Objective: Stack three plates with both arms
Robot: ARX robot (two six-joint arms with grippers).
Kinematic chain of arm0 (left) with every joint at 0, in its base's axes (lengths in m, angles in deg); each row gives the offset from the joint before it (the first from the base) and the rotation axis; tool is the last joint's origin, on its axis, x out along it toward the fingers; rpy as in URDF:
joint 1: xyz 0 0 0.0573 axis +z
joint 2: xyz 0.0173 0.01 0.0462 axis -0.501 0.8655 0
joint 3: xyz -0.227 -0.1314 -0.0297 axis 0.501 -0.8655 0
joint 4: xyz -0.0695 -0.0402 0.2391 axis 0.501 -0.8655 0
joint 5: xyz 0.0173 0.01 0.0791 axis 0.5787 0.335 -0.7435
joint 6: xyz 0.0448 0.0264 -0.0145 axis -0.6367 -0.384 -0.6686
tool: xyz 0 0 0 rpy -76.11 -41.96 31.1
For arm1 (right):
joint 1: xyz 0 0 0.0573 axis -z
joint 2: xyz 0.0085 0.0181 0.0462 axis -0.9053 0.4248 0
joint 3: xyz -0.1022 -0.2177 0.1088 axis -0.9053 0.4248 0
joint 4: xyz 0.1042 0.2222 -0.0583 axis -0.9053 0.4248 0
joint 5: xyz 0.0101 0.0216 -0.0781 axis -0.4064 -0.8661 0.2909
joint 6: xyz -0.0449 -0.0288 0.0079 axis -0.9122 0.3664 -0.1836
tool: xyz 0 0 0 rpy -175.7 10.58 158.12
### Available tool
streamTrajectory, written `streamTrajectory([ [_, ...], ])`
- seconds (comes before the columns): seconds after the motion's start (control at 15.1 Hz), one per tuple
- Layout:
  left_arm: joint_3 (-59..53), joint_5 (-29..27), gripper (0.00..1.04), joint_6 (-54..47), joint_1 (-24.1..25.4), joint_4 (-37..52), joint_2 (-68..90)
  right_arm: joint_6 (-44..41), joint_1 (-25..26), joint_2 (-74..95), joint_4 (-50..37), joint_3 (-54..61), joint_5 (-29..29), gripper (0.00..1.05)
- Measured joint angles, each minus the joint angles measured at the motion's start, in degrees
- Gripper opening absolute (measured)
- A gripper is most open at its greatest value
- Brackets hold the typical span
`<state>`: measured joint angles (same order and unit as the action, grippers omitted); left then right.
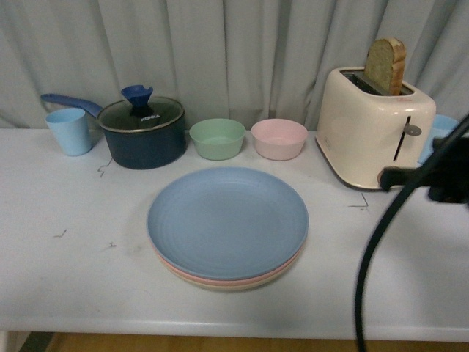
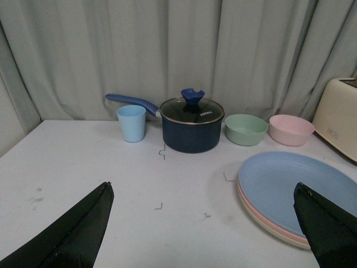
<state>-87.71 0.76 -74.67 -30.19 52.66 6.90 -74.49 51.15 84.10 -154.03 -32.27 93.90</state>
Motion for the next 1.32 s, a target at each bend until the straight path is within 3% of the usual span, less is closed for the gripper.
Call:
streamTrajectory([
  [0.46,0.0,0.0,0.98,0.0,0.0,0.0,0.0,-2.2,6.7,-24.9,0.8,20.7,-7.8,0.02],
  [0.73,0.0,0.0,0.98,0.0,0.0,0.0,0.0,-2.2,9.4,-40.5,10.9,26.1,-10.4,0.02],
  [0.79,0.0,0.0,0.98,0.0,0.0,0.0,0.0,-2.3,12.5,-46.6,18.6,26.1,-14.2,0.02],
  [0.86,0.0,-0.1,0.98,0.0,0.0,0.0,0.0,-2.2,14.0,-52.4,22.2,26.2,-14.3,0.02],
  [1.32,0.0,0.0,0.98,0.0,0.0,0.0,0.0,-2.2,14.0,-74.8,41.5,28.8,-14.7,0.02],
])
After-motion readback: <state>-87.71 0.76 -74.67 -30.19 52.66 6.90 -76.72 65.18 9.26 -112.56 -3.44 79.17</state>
